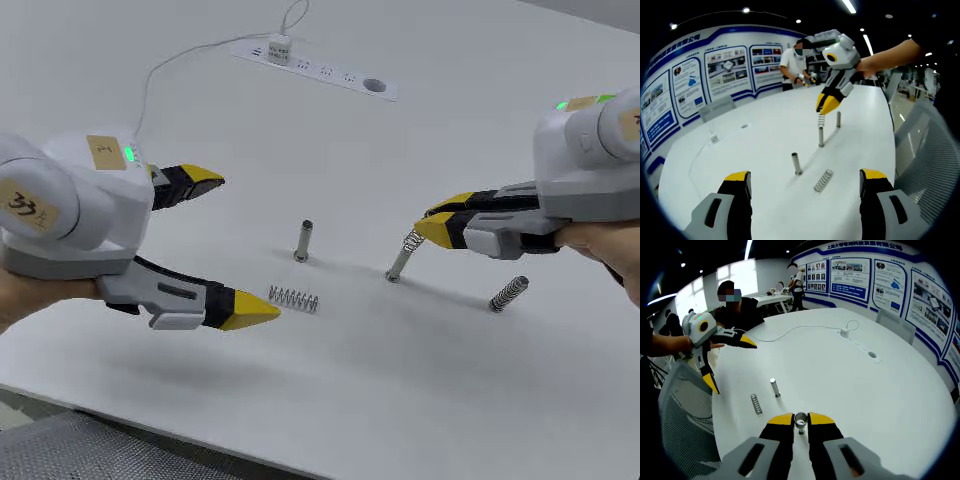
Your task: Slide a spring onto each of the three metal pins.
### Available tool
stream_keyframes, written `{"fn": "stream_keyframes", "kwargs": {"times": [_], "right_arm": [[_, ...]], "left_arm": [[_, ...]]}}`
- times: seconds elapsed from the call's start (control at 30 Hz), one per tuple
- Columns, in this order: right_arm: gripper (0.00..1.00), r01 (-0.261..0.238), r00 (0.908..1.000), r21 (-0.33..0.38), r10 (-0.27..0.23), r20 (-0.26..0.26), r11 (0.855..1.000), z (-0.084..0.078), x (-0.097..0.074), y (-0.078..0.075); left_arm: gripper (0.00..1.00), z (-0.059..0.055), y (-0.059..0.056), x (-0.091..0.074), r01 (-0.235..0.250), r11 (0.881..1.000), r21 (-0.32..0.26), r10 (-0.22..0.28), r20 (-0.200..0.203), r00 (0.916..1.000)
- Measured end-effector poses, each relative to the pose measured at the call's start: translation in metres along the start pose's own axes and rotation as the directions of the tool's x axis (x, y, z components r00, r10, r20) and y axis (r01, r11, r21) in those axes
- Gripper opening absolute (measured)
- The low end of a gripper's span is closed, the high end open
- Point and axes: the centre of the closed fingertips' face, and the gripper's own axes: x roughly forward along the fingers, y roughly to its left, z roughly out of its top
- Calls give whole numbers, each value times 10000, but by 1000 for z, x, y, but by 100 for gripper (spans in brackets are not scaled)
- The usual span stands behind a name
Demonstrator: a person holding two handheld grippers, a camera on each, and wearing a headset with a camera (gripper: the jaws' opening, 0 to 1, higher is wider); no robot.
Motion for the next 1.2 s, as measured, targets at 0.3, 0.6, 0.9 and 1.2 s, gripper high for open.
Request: {"fn": "stream_keyframes", "kwargs": {"times": [0.3, 0.6, 0.9, 1.2], "right_arm": [[11, 30, 9993, -197, -38, -372, 9998, -6, 5, 1], [11, 16, 9973, -510, -54, -739, 9987, -12, 14, 0], [11, -9, 9954, -631, -51, -957, 9980, -16, 22, -1], [12, -119, 9937, -940, 13, -1123, 9955, -21, 25, -1]], "left_arm": [[90, -8, -1, 0, -62, 9998, -199, 61, -73, 10000], [88, -7, -3, 3, -159, 9996, -226, 160, 69, 9998], [87, -9, -5, 5, -208, 9990, -393, 212, 109, 9997], [86, -12, -12, 5, -205, 9984, -522, 211, 108, 9997]]}}
